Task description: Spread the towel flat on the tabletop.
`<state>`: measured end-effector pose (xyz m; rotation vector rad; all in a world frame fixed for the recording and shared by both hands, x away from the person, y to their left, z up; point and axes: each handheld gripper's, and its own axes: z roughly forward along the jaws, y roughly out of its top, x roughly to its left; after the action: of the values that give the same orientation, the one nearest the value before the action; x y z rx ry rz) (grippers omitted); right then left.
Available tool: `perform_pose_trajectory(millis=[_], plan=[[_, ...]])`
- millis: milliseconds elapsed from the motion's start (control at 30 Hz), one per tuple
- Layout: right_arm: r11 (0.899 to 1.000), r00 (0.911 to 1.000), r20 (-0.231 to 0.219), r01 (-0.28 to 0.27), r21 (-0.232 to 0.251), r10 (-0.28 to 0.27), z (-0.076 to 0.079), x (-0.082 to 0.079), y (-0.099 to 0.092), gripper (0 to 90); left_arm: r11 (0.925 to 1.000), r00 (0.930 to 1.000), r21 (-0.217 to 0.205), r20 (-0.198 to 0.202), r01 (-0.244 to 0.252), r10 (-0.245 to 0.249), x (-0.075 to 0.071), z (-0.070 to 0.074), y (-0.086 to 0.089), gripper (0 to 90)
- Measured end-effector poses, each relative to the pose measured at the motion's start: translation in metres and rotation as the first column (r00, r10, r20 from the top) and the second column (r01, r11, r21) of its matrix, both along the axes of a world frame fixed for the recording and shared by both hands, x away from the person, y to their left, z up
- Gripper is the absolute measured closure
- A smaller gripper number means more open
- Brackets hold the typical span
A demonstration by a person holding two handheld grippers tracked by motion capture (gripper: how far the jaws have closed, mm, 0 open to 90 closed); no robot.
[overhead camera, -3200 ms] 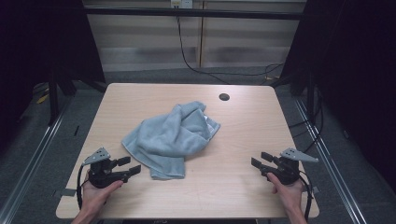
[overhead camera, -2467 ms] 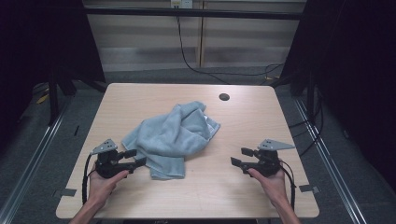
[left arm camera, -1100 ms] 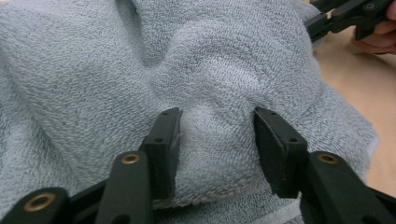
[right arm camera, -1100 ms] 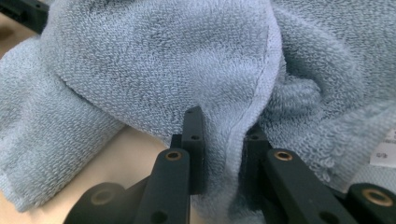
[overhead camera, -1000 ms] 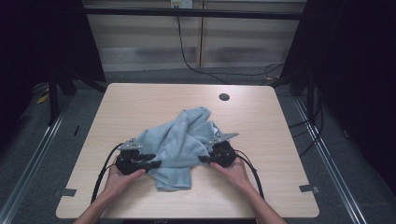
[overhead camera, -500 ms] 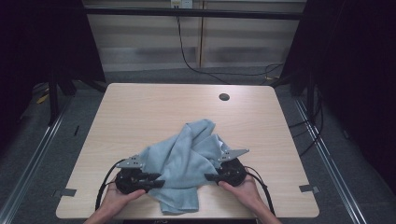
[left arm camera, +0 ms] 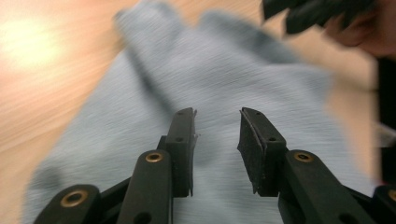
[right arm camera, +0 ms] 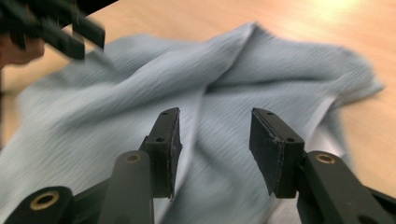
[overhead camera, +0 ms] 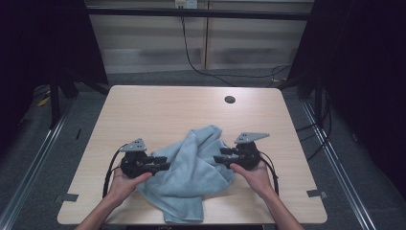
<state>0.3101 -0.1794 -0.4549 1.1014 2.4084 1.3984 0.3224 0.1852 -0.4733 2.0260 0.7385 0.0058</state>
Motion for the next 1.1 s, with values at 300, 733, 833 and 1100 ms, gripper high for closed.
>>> perform_pose_trajectory(millis=[300,733,833,1100], plan=[[0.992,0.9991,-0.029,0.028,-0.121,-0.032,-0.030,0.045,0.025,37.0,0.9943,0.9991,0.107,-0.042,0.009,-0.005,0.004,-0.028,0.000,64.1],[0.958,1.0000,0.000,0.006,-0.287,-0.007,-0.047,0.027,0.045,36.7,0.9940,0.9984,0.105,-0.051,0.030,-0.025,-0.009,-0.028,0.002,63.5],[0.961,0.9999,0.012,-0.006,-0.277,0.009,-0.046,0.022,0.045,51.1,0.9941,0.9980,0.104,-0.057,0.032,-0.026,-0.011,-0.028,0.002,62.8],[0.977,0.9995,-0.007,-0.030,-0.211,0.030,-0.048,0.017,0.045,77.2,0.9955,0.9958,0.073,-0.073,0.060,-0.055,-0.014,-0.018,0.000,55.5]])
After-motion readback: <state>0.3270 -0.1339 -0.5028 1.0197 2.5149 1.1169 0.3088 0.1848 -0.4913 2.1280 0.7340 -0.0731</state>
